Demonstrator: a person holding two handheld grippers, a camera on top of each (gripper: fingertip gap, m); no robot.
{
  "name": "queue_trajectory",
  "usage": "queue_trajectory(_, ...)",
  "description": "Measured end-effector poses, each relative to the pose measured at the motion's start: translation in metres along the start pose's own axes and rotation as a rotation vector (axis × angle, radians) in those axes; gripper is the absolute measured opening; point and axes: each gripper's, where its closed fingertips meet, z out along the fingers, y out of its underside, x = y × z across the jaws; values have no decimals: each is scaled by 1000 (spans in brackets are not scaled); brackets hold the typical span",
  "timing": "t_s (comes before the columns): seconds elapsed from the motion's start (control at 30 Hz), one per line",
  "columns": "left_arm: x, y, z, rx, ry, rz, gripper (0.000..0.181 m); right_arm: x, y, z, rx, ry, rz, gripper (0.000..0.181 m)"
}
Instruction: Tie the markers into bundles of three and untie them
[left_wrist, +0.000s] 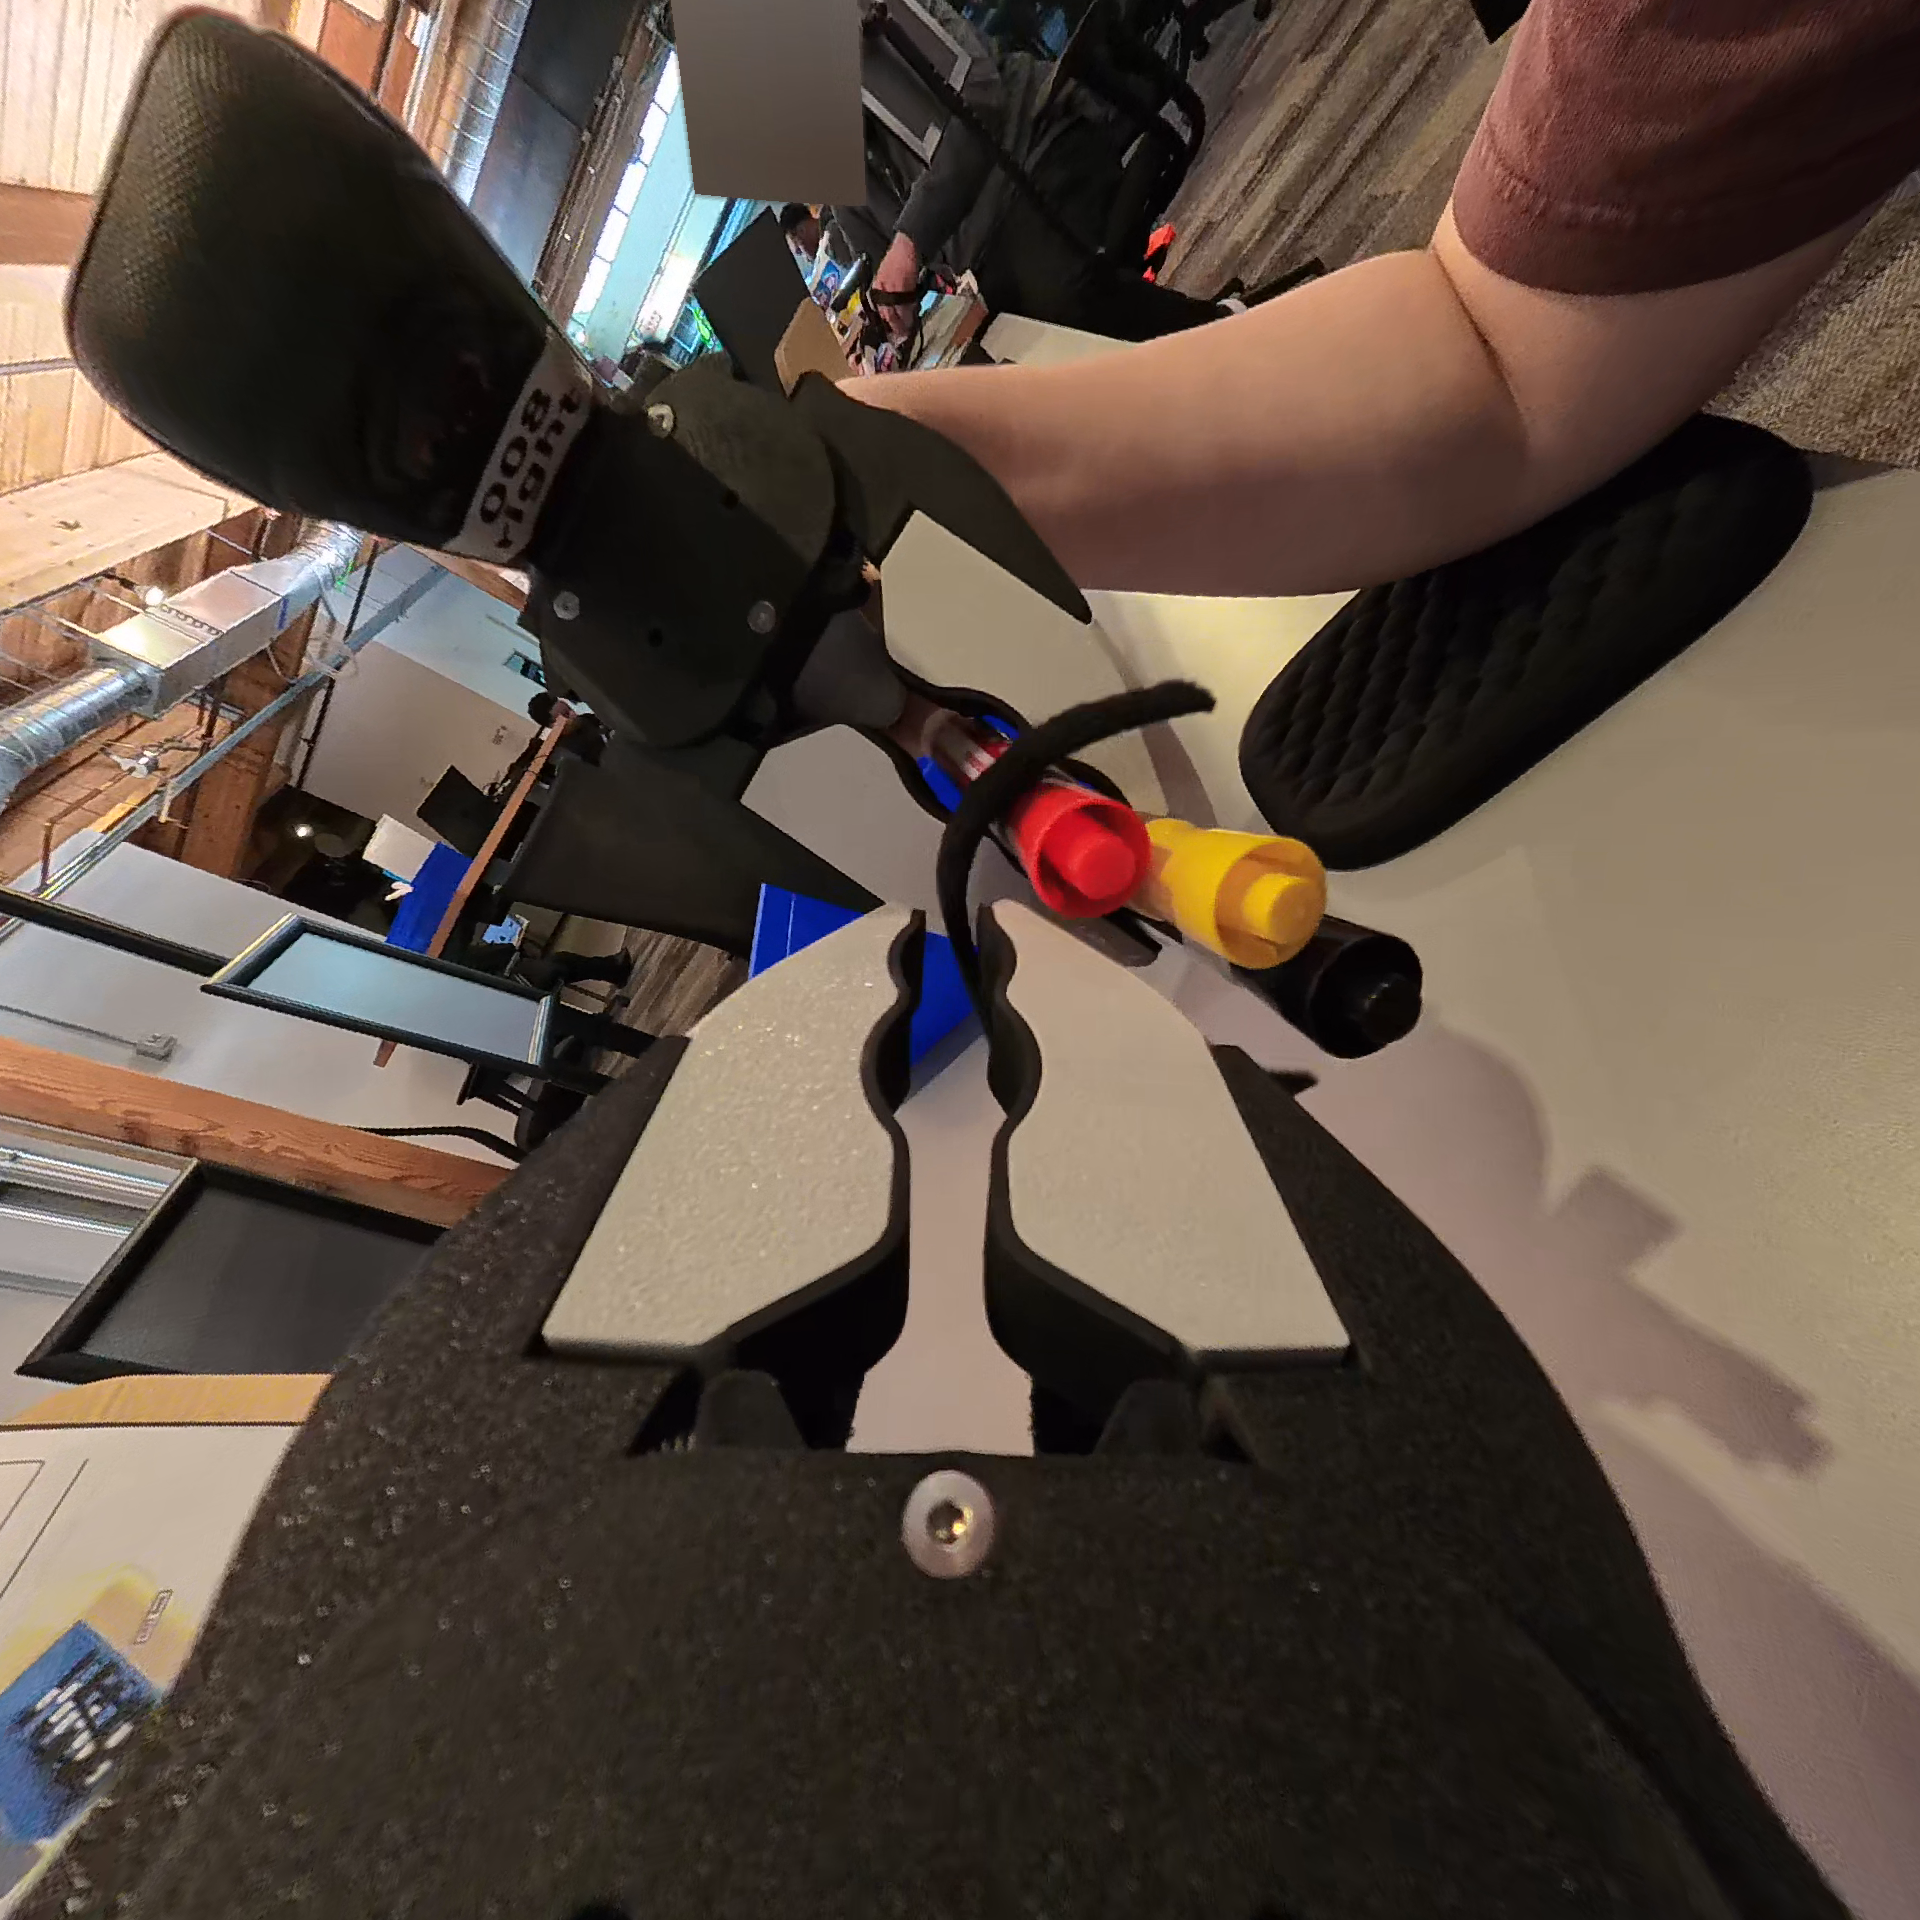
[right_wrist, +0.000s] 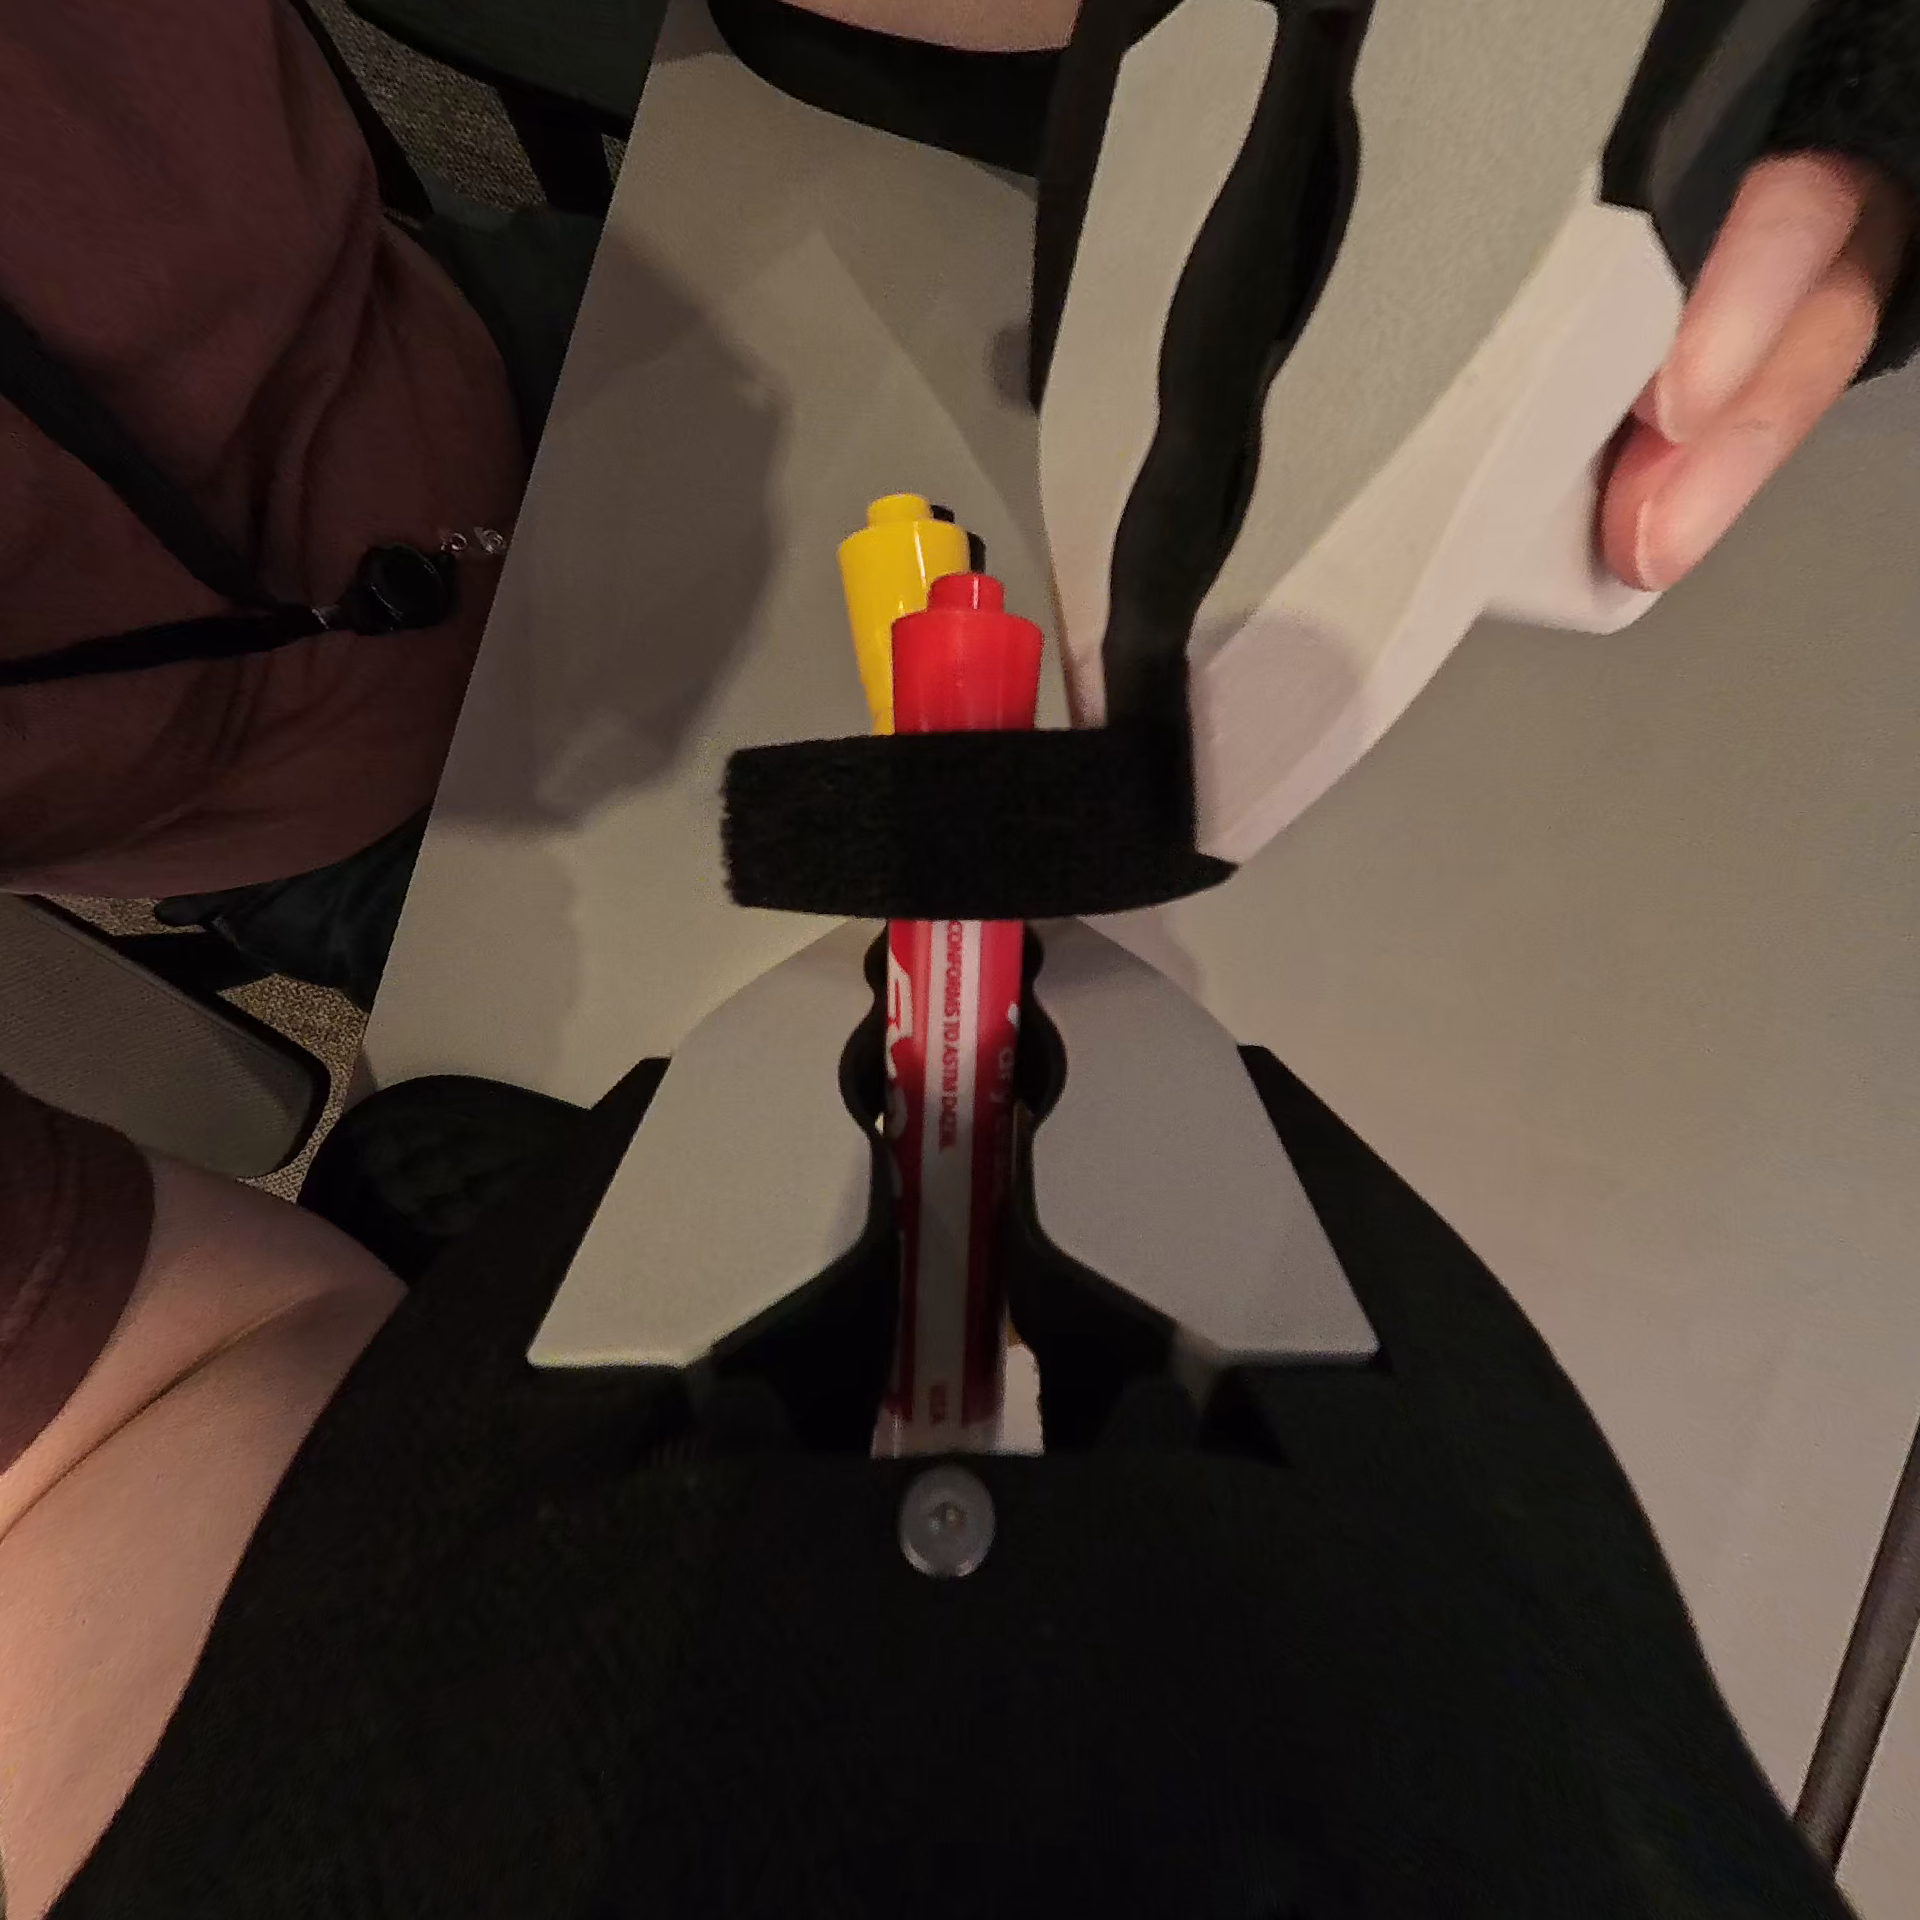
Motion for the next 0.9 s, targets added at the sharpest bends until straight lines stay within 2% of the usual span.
queue_trajectory(0.23, 4, 3, 1, -5, 17, 5, 7, -1, 2, 1, -18, -1, 6, 21)
queue_trajectory(0.57, 20, 24, 16, -29, 68, -27, 4, 4, 31, 14, -188, 0, 121, 21)
queue_trajectory(0.9, 15, 21, 17, -45, 30, 24, 4, 4, 32, 10, -184, 15, 121, 21)
